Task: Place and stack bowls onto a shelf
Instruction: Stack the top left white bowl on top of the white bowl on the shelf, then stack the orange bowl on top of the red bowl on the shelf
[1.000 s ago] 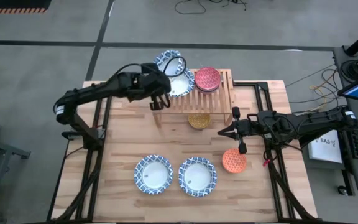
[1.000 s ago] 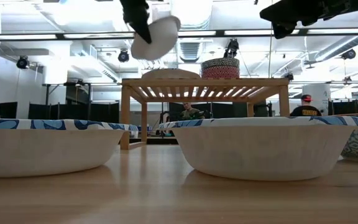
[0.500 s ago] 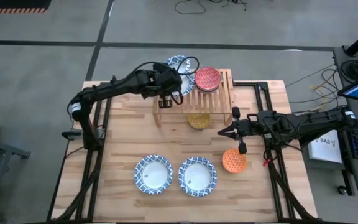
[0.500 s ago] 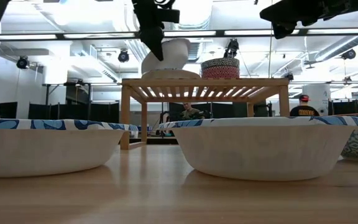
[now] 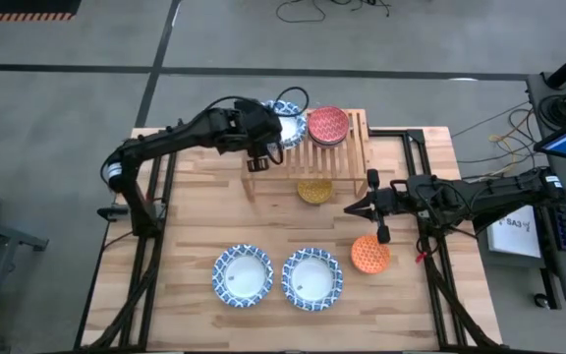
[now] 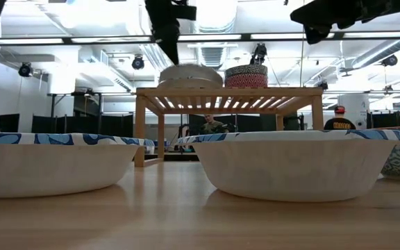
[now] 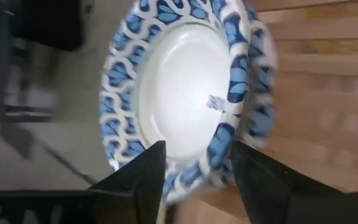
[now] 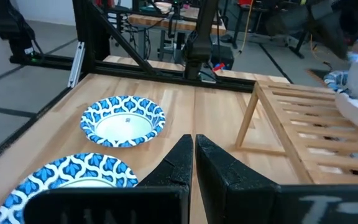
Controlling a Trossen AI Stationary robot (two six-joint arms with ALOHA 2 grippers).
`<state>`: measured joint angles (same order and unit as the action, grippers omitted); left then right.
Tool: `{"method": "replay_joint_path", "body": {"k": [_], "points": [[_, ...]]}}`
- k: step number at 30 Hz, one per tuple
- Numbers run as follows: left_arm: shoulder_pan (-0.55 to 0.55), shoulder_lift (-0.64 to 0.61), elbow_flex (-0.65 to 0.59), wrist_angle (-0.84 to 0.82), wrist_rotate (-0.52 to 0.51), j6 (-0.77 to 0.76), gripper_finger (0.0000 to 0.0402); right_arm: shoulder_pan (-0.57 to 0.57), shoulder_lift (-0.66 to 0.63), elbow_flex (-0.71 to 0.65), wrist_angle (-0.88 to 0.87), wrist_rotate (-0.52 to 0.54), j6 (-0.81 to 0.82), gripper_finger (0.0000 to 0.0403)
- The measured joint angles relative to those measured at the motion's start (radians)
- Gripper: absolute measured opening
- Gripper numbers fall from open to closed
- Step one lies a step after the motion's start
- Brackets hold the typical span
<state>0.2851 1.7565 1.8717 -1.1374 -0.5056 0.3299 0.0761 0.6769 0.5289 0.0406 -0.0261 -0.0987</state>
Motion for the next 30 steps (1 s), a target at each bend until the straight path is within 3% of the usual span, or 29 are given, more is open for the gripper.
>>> {"method": "replay_joint_path", "body": {"k": [5, 11, 17, 23, 30], "points": [[-0.001, -0.090, -0.031, -0.040, 0.167, -0.092, 0.0176, 0.000, 0.000, 0.000, -0.003, 0.000, 0.065, 0.0009], [-0.018, -0.271, -0.215, 0.025, 0.195, -0.180, 0.0174, 0.004, 0.001, -0.004, -0.004, 0.001, 0.128, 0.0009], [-0.102, -0.510, -0.596, 0.386, 0.220, -0.329, 0.0169, 0.023, 0.055, -0.015, 0.032, 0.076, 0.201, 0.0009], [-0.229, -0.681, -0.987, 0.857, 0.220, -0.389, 0.0168, 0.024, 0.160, -0.010, 0.133, 0.116, 0.281, 0.0009], [-0.265, -0.776, -1.230, 1.184, 0.215, -0.385, 0.0168, 0.022, 0.284, 0.098, 0.129, 0.143, 0.384, 0.0009]]}}
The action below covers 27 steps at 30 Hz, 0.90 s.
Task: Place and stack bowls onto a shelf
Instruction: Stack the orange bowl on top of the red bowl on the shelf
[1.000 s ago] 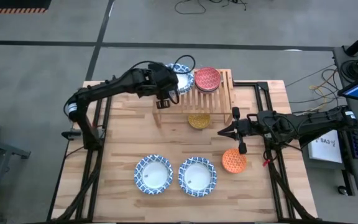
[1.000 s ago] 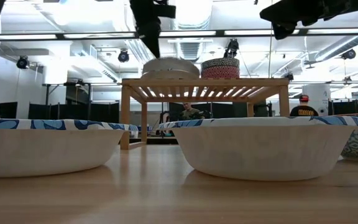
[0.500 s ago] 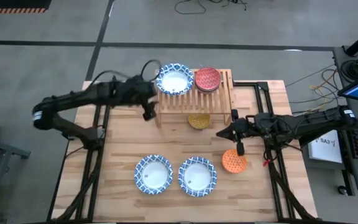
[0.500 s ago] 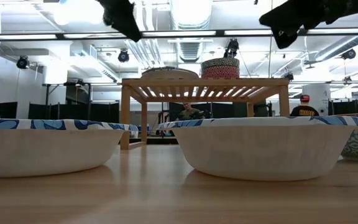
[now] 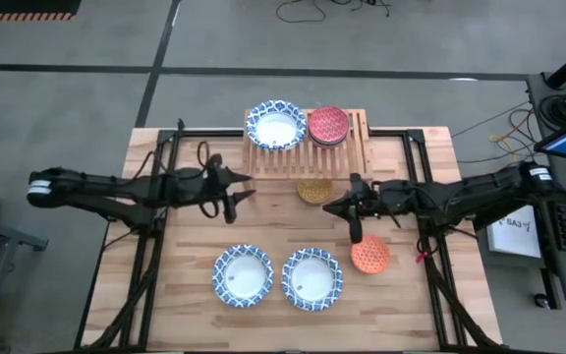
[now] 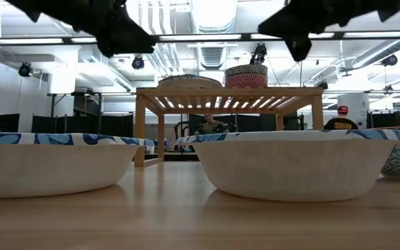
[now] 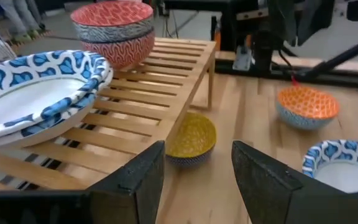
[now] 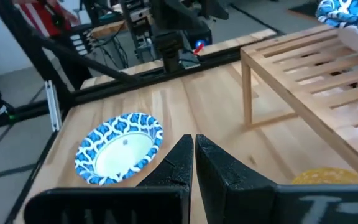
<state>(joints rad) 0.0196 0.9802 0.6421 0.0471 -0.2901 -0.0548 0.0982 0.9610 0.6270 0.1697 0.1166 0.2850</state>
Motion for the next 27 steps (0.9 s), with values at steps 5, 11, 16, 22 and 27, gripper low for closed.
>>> {"method": "replay_joint_path", "body": {"k": [5, 11, 16, 22, 27], "points": [[-0.001, -0.036, -0.065, 0.036, -0.049, 0.007, 0.0168, 0.000, 0.063, 0.156, -0.232, 0.000, 0.095, 0.0009], [-0.001, -0.071, -0.129, 0.036, -0.051, -0.016, 0.0168, 0.000, 0.166, 0.403, -0.668, 0.016, 0.228, 0.0009], [-0.001, -0.085, -0.153, 0.043, -0.051, -0.030, 0.0168, 0.003, 0.276, 0.600, -1.081, -0.010, 0.483, 0.0009], [-0.001, -0.088, -0.151, 0.044, -0.051, -0.030, 0.0168, 0.056, 0.391, 0.712, -1.406, -0.233, 0.788, 0.0009], [-0.001, -0.087, -0.159, 0.044, -0.051, -0.030, 0.0168, 0.132, 0.454, 0.694, -1.411, -0.292, 0.954, 0.0009]]}}
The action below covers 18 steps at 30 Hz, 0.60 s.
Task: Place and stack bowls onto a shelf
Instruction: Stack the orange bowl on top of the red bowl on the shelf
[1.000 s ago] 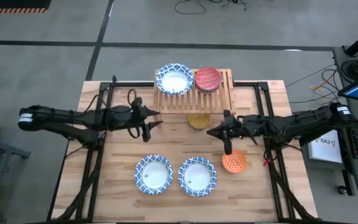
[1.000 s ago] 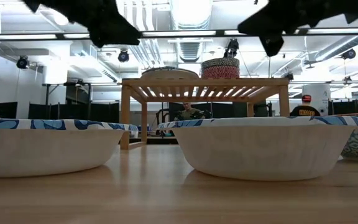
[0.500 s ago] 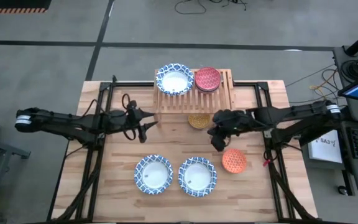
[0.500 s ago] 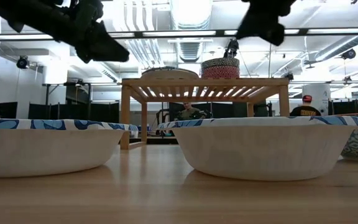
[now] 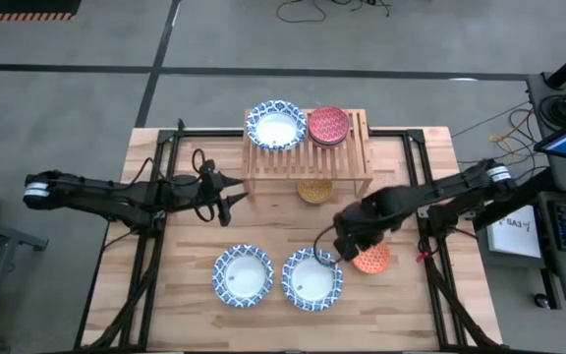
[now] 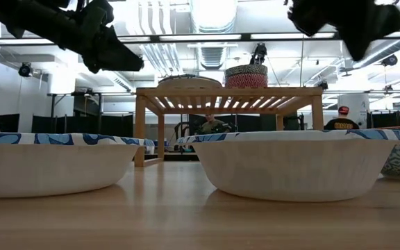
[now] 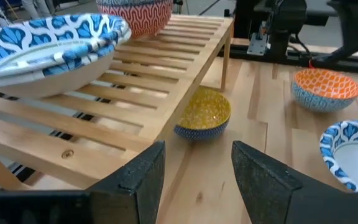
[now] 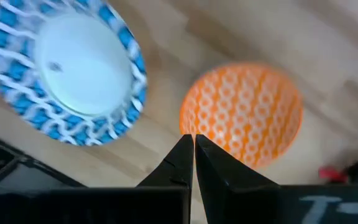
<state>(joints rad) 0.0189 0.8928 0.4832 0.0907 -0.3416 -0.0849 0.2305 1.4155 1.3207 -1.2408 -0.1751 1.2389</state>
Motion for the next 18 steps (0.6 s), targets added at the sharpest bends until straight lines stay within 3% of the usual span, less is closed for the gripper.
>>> {"method": "replay_joint_path", "body": {"k": [8, 18], "points": [[0.000, 0.001, -0.010, -0.001, 0.000, 0.000, 0.0168, 0.096, 0.099, -0.008, 0.075, -0.074, 0.145, 0.0020], [0.000, 0.001, -0.010, -0.001, 0.000, 0.001, 0.0168, 0.099, 0.228, -0.005, 0.115, -0.103, 0.133, 0.0134]]}}
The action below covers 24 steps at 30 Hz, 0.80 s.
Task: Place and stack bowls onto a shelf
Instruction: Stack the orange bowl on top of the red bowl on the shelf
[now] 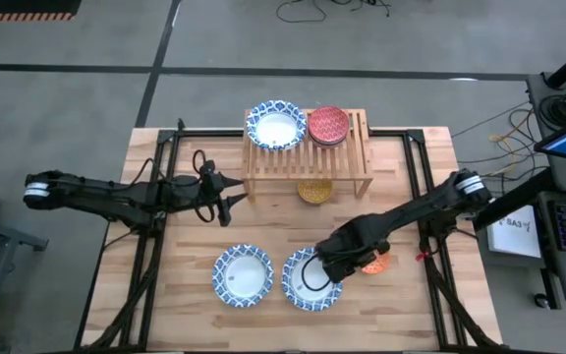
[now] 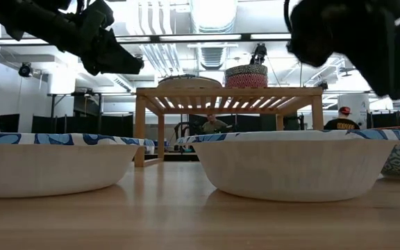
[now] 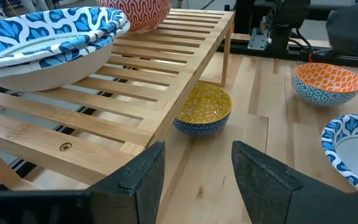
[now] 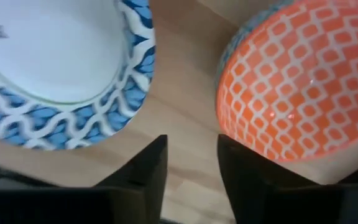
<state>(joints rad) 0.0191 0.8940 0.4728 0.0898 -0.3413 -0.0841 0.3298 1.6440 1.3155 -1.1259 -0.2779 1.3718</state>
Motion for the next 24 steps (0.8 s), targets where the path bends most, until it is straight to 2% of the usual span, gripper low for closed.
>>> {"method": "replay_joint_path", "body": {"k": [5, 12, 18, 24], "points": [[0.000, 0.002, 0.000, 0.000, 0.000, 0.000, 0.0168, 0.000, 0.067, 0.000, -0.004, 0.019, -0.032, 0.0164], [0.000, 0.002, 0.000, 0.001, 0.000, 0.000, 0.0168, 0.000, 0.126, 0.000, -0.030, 0.038, -0.079, 0.0164], [0.000, 0.002, 0.000, 0.001, 0.000, 0.000, 0.0168, 0.000, 0.152, -0.001, -0.044, 0.103, -0.116, 0.0140], [0.000, 0.002, 0.000, 0.001, 0.000, -0.001, 0.0168, 0.000, 0.157, -0.001, -0.045, 0.140, -0.127, 0.0078]]}}
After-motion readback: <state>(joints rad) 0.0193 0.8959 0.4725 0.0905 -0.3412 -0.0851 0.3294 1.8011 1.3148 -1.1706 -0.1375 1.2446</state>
